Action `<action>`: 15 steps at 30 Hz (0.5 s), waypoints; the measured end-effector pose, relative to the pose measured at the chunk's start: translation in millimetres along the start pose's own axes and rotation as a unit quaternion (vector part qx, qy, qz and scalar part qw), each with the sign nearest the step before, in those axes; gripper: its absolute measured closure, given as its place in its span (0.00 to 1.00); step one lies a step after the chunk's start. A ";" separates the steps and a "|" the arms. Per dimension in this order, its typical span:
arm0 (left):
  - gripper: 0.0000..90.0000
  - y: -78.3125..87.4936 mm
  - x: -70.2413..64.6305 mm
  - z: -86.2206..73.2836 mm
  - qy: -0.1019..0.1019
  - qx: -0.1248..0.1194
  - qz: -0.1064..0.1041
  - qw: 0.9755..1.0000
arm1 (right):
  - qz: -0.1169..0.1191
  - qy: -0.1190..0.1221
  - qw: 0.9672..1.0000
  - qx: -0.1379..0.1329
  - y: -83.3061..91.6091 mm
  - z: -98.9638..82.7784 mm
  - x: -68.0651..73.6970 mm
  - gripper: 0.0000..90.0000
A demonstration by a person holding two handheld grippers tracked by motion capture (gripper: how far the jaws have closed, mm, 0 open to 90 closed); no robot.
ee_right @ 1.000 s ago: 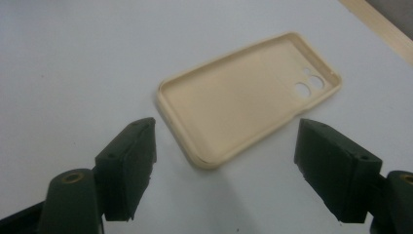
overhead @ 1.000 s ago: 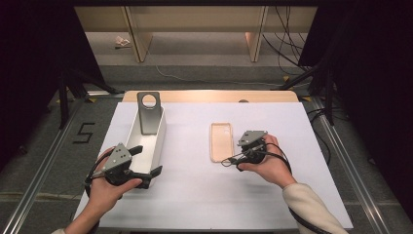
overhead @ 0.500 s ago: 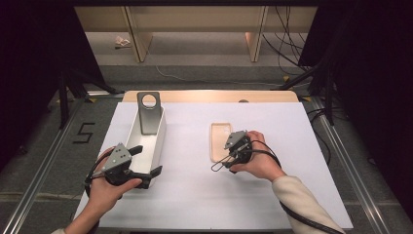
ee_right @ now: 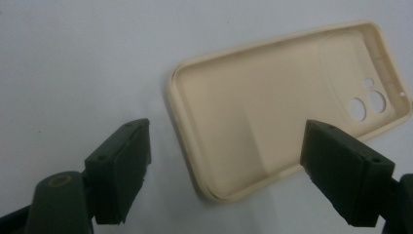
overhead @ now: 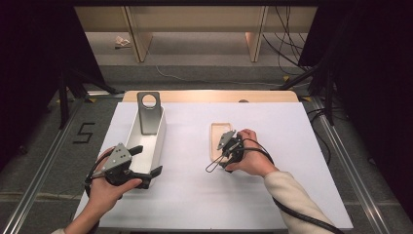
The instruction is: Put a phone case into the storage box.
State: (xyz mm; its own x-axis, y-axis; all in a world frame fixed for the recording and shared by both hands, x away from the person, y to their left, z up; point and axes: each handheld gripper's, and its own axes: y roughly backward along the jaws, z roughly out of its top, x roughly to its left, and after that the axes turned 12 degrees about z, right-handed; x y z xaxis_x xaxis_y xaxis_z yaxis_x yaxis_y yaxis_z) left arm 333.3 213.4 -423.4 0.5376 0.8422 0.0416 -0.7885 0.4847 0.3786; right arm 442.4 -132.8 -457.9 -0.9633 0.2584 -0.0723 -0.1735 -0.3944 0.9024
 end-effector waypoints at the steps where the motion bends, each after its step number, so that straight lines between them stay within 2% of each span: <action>1: 0.03 -0.1 0.0 -0.1 0.000 0.000 0.000 1.000 | 0.000 -0.001 1.000 0.002 -0.8 0.3 -0.1 0.22; 9: 0.03 -0.6 -0.3 -0.1 -0.001 0.000 -0.001 1.000 | -0.005 0.022 0.999 0.035 -5.4 3.7 -3.2 0.22; 15: 0.03 -0.4 -0.5 0.1 0.000 0.000 -0.002 1.000 | -0.008 0.029 0.998 0.054 -8.1 9.2 -6.4 0.22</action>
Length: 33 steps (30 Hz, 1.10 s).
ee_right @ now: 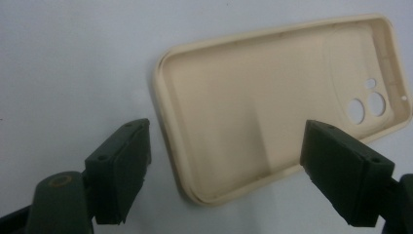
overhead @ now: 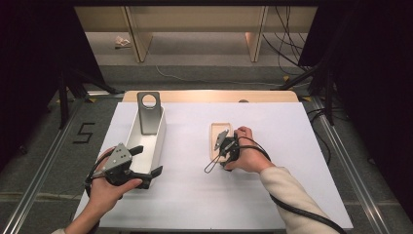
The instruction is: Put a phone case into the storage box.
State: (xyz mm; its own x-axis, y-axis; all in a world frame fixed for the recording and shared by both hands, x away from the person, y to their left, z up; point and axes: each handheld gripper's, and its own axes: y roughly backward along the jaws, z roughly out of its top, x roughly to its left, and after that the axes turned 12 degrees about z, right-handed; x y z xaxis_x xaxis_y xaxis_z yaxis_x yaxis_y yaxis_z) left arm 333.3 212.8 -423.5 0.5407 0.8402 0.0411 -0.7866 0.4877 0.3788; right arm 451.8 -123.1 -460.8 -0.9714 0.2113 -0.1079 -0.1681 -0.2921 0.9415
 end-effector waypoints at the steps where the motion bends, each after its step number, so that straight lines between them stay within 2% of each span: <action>1: 0.03 -0.1 0.1 -0.1 0.000 0.000 0.000 1.000 | -0.001 0.002 1.000 0.003 -0.1 0.7 -0.4 0.22; 14: 0.03 -0.3 0.2 -0.1 0.000 0.000 -0.002 1.000 | 0.004 0.029 0.998 0.054 -4.3 12.1 -4.7 0.22; 27: 0.03 -0.4 0.1 -0.1 0.000 0.000 -0.003 1.000 | 0.009 0.046 0.996 0.075 -6.2 19.7 -6.8 0.24; 30: 0.03 -0.5 0.0 -0.2 0.001 0.000 -0.003 1.000 | 0.013 0.056 0.995 0.078 -6.5 21.1 -7.2 0.26; 33: 0.03 -0.6 -0.5 0.0 0.001 -0.001 -0.004 1.000 | 0.019 0.054 0.995 0.087 -6.3 23.0 -6.2 0.30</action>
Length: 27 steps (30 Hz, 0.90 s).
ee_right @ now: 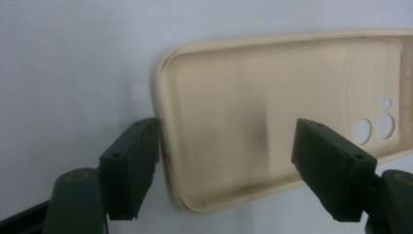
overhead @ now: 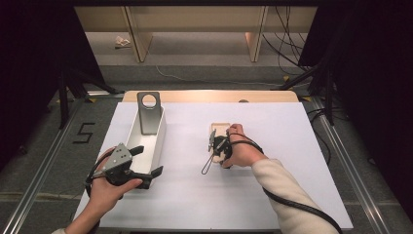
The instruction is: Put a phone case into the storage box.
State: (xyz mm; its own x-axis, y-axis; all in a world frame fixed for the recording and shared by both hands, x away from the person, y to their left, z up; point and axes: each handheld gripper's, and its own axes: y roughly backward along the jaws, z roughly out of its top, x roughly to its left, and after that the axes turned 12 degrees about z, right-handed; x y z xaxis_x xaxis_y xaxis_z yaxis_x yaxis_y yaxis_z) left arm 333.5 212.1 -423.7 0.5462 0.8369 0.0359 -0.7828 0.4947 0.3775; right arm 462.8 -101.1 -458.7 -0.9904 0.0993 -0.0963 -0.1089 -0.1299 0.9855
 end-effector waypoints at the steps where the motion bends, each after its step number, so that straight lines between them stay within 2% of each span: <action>1: 0.03 -0.1 -0.1 0.0 0.000 0.000 0.000 1.000 | 0.001 0.007 1.000 -0.002 -0.5 0.2 -0.6 0.30; 12: 0.03 0.1 -0.3 0.3 0.001 -0.001 -0.002 1.000 | 0.019 0.017 1.000 0.007 0.4 2.6 1.0 0.45; 27: 0.03 -0.2 -0.8 0.3 0.000 0.000 -0.002 1.000 | 0.044 0.043 0.998 0.028 1.3 7.5 7.2 0.74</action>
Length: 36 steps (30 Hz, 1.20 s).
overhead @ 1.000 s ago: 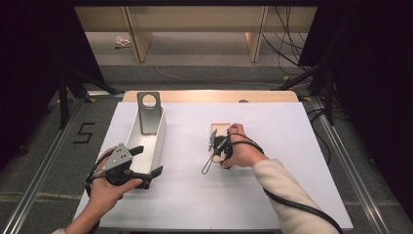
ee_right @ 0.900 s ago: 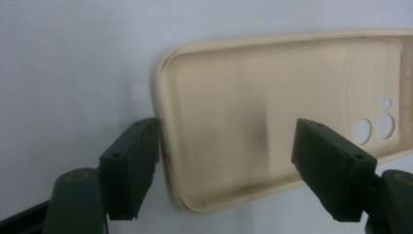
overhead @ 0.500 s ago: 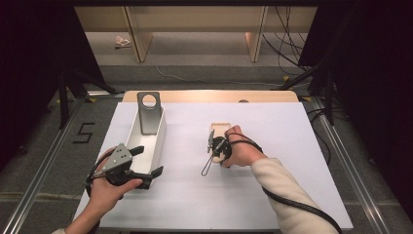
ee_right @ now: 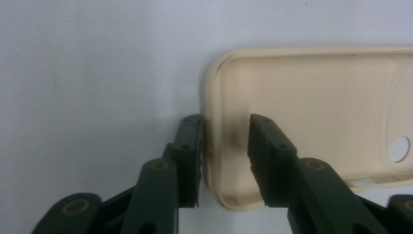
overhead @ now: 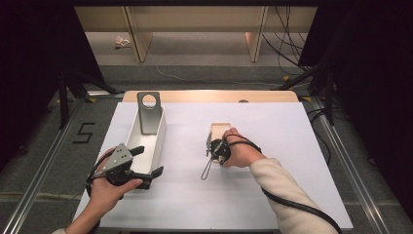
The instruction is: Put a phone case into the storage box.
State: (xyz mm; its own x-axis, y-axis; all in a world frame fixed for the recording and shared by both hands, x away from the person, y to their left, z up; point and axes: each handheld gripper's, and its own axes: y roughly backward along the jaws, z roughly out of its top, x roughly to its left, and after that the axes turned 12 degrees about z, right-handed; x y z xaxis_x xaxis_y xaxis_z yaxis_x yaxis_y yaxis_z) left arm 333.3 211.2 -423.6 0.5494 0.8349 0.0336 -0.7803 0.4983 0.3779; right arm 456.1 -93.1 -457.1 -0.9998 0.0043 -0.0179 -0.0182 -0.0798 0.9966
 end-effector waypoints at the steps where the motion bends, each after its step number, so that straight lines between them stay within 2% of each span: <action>1: 0.03 0.0 0.0 0.0 0.000 0.000 0.000 1.000 | 0.001 0.002 1.000 0.002 0.0 0.4 0.8 0.76; 3: 0.03 -0.1 0.0 -0.2 0.000 0.001 0.001 1.000 | 0.004 -0.001 1.000 0.008 0.4 1.1 2.5 0.80; 10: 0.03 -0.3 -0.1 -0.1 0.000 0.001 0.000 1.000 | 0.006 0.004 1.000 0.004 -1.1 1.2 5.5 0.87; 16: 0.03 -0.4 -0.2 -0.2 0.000 0.001 -0.001 1.000 | -0.002 0.012 1.000 0.014 -1.0 2.9 7.5 0.93; 25: 0.03 -0.3 -0.2 -0.1 0.000 0.000 0.000 1.000 | -0.010 0.019 1.000 0.014 -1.8 3.2 9.1 0.94; 36: 0.03 -0.6 0.2 -0.4 0.001 0.001 0.000 1.000 | -0.009 0.009 1.000 0.009 -1.3 2.2 10.8 0.96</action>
State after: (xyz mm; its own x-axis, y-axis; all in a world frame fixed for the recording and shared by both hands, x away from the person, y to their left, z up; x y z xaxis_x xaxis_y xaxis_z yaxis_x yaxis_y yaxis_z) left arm 333.8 211.1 -424.2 0.5496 0.8348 0.0324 -0.7792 0.4982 0.3803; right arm 445.3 -90.8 -458.3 -0.9992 -0.0132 -0.0374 -0.0365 -0.0623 0.9974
